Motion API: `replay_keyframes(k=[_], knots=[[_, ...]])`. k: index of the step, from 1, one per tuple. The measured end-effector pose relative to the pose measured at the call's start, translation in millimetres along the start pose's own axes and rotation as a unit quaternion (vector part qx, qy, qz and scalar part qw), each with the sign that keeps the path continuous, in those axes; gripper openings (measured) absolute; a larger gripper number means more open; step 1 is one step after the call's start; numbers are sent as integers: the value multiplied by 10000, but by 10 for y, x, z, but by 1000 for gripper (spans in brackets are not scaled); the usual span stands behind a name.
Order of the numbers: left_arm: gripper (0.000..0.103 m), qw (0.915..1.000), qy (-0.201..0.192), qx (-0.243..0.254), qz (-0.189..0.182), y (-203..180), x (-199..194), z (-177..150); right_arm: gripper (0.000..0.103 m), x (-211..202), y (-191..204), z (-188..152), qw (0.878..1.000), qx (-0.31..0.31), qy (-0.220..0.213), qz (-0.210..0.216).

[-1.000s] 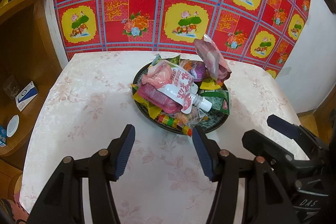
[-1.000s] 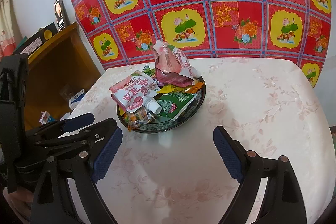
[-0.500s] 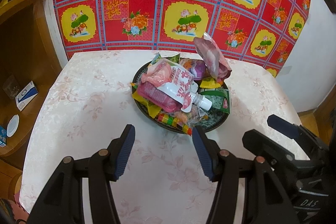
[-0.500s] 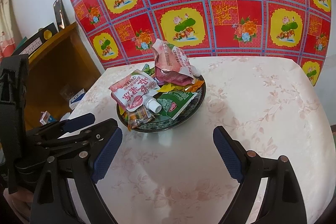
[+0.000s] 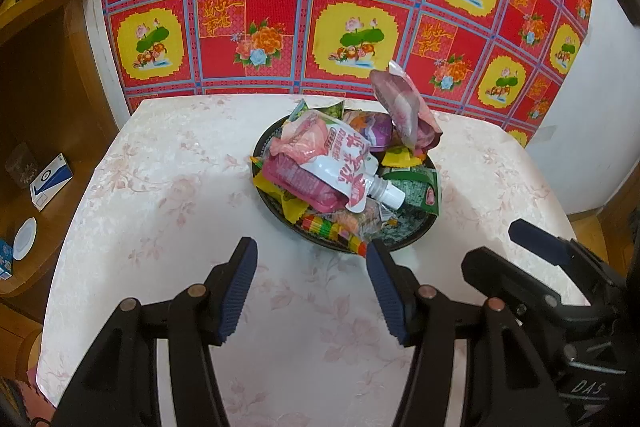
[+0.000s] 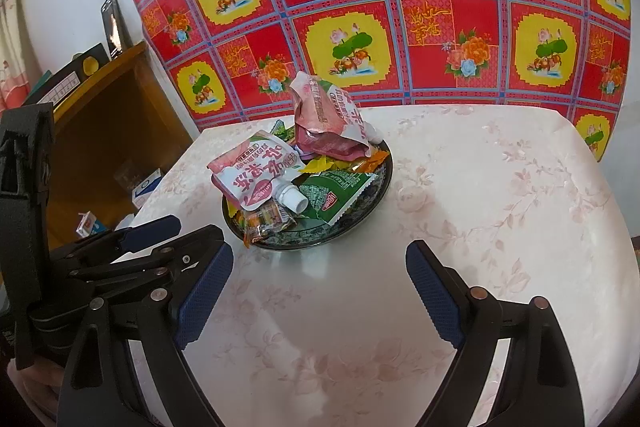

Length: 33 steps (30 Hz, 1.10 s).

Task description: Organize snacks

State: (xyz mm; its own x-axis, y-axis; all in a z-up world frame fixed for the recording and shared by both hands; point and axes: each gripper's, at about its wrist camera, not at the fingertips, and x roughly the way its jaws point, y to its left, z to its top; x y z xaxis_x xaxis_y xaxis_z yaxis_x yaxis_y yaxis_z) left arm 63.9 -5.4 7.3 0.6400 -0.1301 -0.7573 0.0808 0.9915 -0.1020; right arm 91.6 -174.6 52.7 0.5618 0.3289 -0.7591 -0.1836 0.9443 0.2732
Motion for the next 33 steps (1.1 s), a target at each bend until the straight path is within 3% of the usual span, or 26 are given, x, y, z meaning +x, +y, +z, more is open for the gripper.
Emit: replay_keyframes(k=[33], knots=[[60, 10000, 32, 41, -7, -22, 6, -8, 90, -2, 21, -39, 10000, 51, 27, 3]])
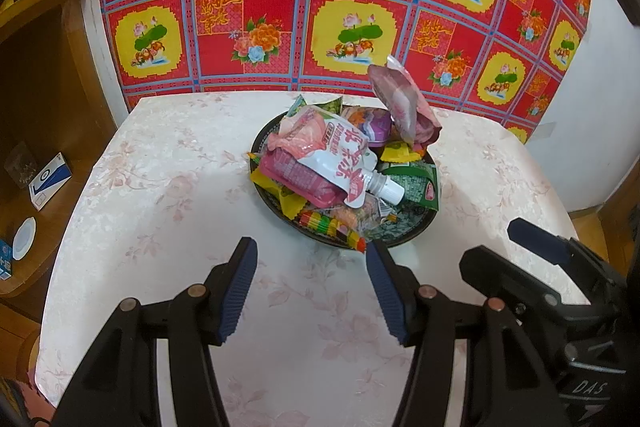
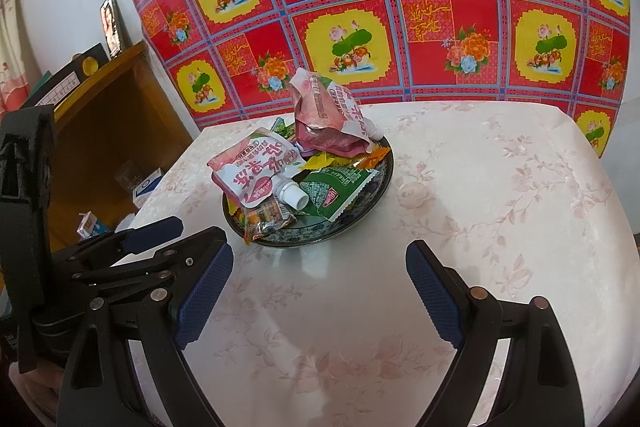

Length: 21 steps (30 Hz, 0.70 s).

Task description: Organize snacks

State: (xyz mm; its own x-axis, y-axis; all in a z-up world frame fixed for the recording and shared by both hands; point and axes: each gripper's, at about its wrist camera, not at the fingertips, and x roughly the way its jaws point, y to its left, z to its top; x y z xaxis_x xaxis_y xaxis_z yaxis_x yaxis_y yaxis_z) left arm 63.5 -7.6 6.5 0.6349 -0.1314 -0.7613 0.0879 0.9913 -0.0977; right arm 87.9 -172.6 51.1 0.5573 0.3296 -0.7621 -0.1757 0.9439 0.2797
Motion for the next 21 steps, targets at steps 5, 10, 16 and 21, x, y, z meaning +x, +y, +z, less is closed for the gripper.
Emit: replay_keyframes(k=[5, 10, 16, 21], knots=[[60, 10000, -7, 15, 6, -3, -2, 5, 90, 13, -6, 4, 10000, 20, 14, 10], [60, 10000, -5, 11, 5, -5, -2, 6, 90, 15, -6, 5, 10000, 19, 15, 9], [60, 10000, -2, 16, 5, -1, 0, 8, 90, 17, -8, 2, 10000, 24, 20, 11], [60, 10000, 1, 17, 8, -2, 0, 7, 90, 17, -8, 4, 10000, 25, 20, 9]])
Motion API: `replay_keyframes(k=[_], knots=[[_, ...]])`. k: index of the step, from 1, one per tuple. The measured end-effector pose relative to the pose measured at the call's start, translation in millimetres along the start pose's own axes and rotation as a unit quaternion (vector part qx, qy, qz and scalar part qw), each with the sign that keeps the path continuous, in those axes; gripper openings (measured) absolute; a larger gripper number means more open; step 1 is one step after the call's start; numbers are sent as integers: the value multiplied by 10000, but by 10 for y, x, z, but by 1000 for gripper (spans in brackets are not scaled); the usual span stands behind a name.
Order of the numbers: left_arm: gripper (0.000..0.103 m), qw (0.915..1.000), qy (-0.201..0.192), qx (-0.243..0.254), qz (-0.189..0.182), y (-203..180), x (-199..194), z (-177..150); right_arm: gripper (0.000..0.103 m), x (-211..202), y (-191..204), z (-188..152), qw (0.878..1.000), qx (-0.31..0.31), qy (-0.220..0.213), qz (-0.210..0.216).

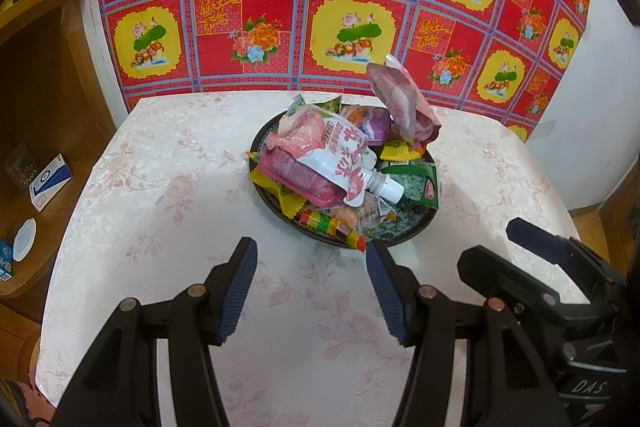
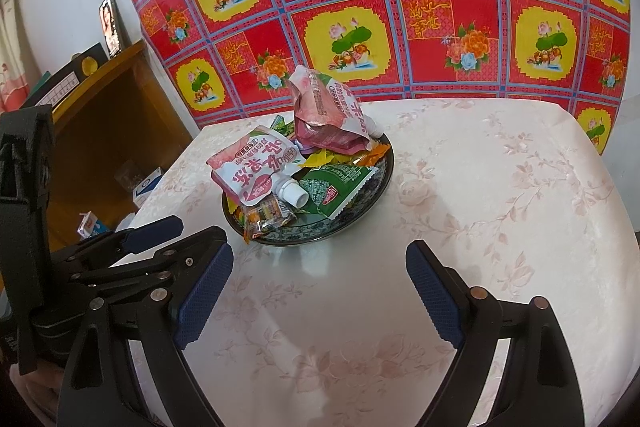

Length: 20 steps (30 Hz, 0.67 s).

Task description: Organize snacks

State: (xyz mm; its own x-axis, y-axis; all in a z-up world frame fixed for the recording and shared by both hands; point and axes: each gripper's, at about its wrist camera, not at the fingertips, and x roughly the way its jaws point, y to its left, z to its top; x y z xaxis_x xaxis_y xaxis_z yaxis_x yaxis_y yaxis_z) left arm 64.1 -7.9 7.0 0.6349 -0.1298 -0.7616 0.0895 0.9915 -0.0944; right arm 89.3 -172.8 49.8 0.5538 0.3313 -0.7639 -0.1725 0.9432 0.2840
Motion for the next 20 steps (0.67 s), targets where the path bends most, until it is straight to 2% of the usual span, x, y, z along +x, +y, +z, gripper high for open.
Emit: replay_keyframes(k=[20], knots=[[60, 10000, 68, 30, 10, 3, 46, -15, 90, 0, -74, 2, 10000, 9, -10, -94]])
